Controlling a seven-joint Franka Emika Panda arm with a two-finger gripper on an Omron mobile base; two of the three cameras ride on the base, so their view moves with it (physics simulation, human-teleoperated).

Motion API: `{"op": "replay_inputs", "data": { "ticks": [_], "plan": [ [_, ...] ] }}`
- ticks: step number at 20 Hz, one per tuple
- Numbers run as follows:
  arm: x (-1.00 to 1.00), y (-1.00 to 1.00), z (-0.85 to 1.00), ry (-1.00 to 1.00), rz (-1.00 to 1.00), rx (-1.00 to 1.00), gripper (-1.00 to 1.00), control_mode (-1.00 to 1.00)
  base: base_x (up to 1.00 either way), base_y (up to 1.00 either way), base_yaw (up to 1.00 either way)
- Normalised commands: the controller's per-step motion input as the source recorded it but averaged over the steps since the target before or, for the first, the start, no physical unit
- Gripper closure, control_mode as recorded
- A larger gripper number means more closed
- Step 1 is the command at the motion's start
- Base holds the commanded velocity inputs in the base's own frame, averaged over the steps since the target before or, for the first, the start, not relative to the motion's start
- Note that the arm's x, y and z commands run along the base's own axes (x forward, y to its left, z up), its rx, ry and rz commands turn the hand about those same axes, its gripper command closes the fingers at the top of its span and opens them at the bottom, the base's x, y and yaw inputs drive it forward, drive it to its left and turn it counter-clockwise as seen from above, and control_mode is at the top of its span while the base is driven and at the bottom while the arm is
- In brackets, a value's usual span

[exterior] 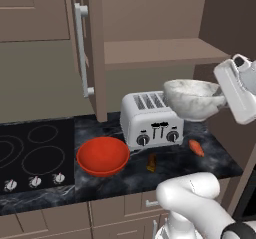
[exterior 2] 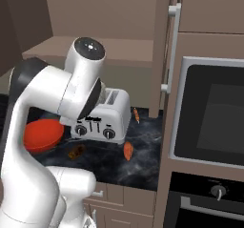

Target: Pick both bowls and place them on the counter. Then place the sweet potato in one bowl and place the sweet potato in the other bowl.

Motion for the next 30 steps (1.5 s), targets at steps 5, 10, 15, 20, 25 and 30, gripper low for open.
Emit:
{"op": "replay_inputs", "data": {
  "ticks": [5, 10, 15, 20, 25, 30],
  "plan": [
    [-0.36, 0.08, -0.53, 0.02, -0.21, -0.1, 1.0, -1.0, 0.0, 0.0, 0.0],
    [-0.2, 0.02, -0.5, 0.01, -0.19, -0.06, 1.0, -1.0, 0.0, 0.0, 0.0],
    [-0.16, 0.0, -0.5, 0.0, -0.08, 0.0, 1.0, -1.0, 0.0, 0.0, 0.0],
    [-0.01, 0.05, -0.53, 0.0, -0.02, -0.03, 1.0, -1.0, 0.0, 0.0, 0.0],
    [0.09, 0.01, -0.52, 0.03, 0.0, -0.04, 1.0, -1.0, 0.0, 0.0, 0.0],
    [0.02, -0.01, -0.61, 0.01, 0.0, -0.01, 1.0, -1.0, 0.0, 0.0, 0.0]
  ]
}}
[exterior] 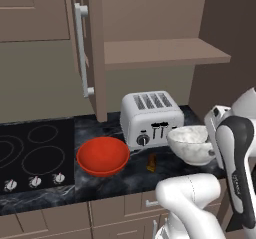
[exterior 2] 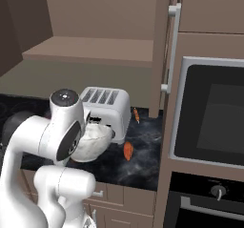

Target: Pick both bowls and place them on the counter. Then place the sweet potato in one bowl and place the sweet potato in the other bowl.

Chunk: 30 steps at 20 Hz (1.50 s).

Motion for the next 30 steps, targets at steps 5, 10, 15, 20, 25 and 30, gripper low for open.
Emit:
{"op": "replay_inputs", "data": {
  "ticks": [5, 10, 15, 20, 25, 30],
  "plan": [
    [0.07, 0.0, -0.61, 0.0, 0.0, 0.0, 1.0, -1.0, 0.0, 0.0, 0.0],
    [0.07, -0.01, -0.63, -0.05, 0.0, 0.0, 1.0, -1.0, 0.0, 0.0, 0.0],
    [0.11, -0.06, -0.53, -0.08, 0.0, 0.0, 1.0, -1.0, 0.0, 0.0, 0.0],
    [0.05, -0.04, -0.47, -0.19, 0.0, 0.0, 1.0, -1.0, 0.0, 0.0, 0.0],
    [0.03, -0.01, -0.54, -0.21, -0.02, 0.0, 1.0, -1.0, 0.0, 0.0, 0.0],
    [0.19, 0.0, -0.57, -0.16, -0.03, 0.0, 1.0, -1.0, 0.0, 0.0, 0.0]
  ]
}}
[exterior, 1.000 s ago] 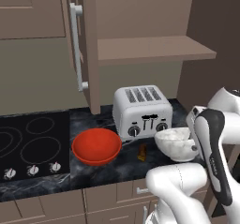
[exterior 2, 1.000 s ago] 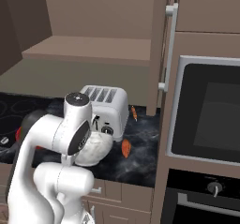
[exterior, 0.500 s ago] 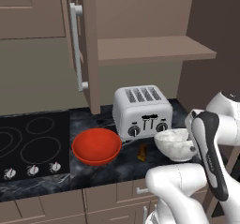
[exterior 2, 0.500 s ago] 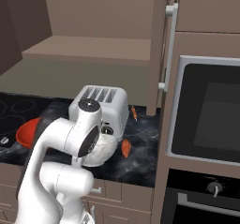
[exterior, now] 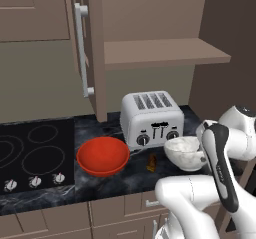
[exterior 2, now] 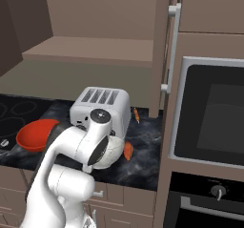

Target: Pick both bowls and place them on the counter. Then place the sweet potato in one bowl and place the sweet potato in the other bowl.

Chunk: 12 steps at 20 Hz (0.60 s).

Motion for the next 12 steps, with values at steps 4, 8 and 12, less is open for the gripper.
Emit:
{"op": "replay_inputs", "data": {
  "ticks": [4, 8, 12],
  "plan": [
    [0.24, 0.03, -0.53, -0.15, -0.02, 0.0, 1.0, -1.0, 0.0, 0.0, 0.0],
    [0.19, 0.08, -0.51, -0.14, -0.01, 0.01, 1.0, -1.0, 0.0, 0.0, 0.0],
    [0.08, 0.15, -0.49, -0.13, 0.0, 0.0, 1.0, -1.0, 0.0, 0.0, 0.0]
  ]
}}
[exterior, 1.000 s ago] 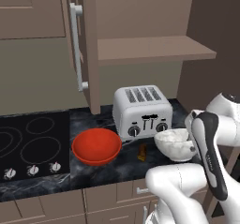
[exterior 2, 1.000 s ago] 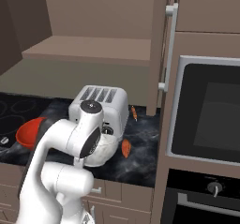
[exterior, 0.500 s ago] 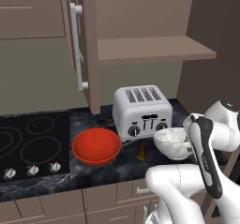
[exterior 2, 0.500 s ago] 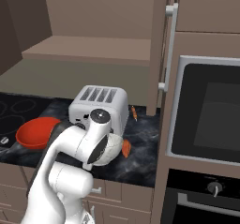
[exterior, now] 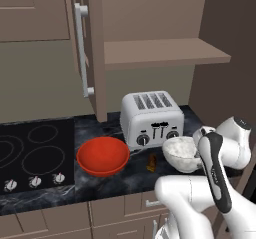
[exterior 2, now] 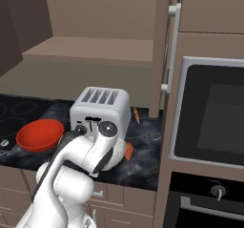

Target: Pick both bowls and place them on the counter. Then place the sweet potato in one bowl and place the sweet potato in the other bowl.

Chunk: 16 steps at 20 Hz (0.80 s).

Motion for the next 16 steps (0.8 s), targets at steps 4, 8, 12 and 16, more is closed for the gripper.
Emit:
{"op": "replay_inputs", "data": {
  "ticks": [4, 8, 12, 16],
  "plan": [
    [0.15, 0.15, -0.48, -0.12, 0.0, 0.01, 1.0, -1.0, 0.0, 0.0, 0.0],
    [0.16, 0.2, -0.42, -0.15, -0.01, 0.0, 1.0, -1.0, 0.0, 0.0, 0.0],
    [0.22, 0.26, -0.4, -0.16, -0.02, 0.0, 1.0, -1.0, 0.0, 0.0, 0.0],
    [0.26, 0.3, -0.4, -0.16, -0.02, 0.0, 1.0, -1.0, 0.0, 0.0, 0.0]
  ]
}}
